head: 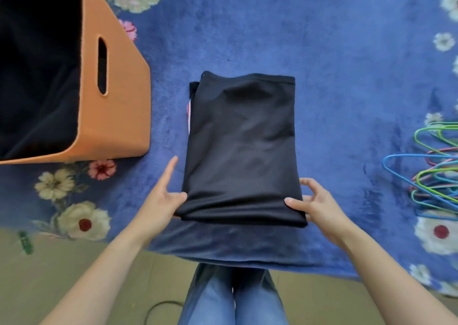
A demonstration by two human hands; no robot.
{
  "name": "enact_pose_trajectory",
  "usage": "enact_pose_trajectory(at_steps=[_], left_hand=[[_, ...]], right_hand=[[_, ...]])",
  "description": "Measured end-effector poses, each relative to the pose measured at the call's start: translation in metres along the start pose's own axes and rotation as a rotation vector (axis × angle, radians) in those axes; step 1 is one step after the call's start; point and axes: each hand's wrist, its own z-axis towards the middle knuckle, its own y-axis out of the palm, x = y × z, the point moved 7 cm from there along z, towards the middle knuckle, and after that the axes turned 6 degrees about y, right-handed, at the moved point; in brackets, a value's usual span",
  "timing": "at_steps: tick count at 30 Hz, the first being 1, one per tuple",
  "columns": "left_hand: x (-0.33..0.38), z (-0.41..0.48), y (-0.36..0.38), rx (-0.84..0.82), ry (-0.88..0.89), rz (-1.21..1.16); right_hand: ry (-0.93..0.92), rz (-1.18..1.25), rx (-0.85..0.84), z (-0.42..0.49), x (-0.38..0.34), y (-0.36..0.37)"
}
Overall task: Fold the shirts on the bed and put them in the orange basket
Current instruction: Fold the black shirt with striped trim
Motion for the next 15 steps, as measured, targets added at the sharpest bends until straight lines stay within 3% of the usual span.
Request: enact_pose_trajectory(at_steps=[3, 5, 8, 12, 15], left_hand=[[-0.007, -0.028, 0.028, -0.111, 0.044, 0.006], [-0.007, -0.04, 0.037, -0.139, 0.003, -0.021], [-0.006, -0.045, 0.043, -0.179, -0.232, -0.243], [0.021, -0.028, 0.033, -0.277, -0.436, -0.528], [0.053, -0.008, 0.018, -0.376, -0.366, -0.653]], right_hand=[[0.024, -0.069, -0.076, -0.015, 0.018, -0.017], [0.06, 0.03, -0.11, -0.022, 0.024, -0.027], [0.154, 0.082, -0.111, -0.02, 0.022, -0.034], [0.131, 0.21, -0.18, -0.006, -0.012, -0.039], [0.047, 0.212, -0.239, 0.003, -0.045, -0.039]])
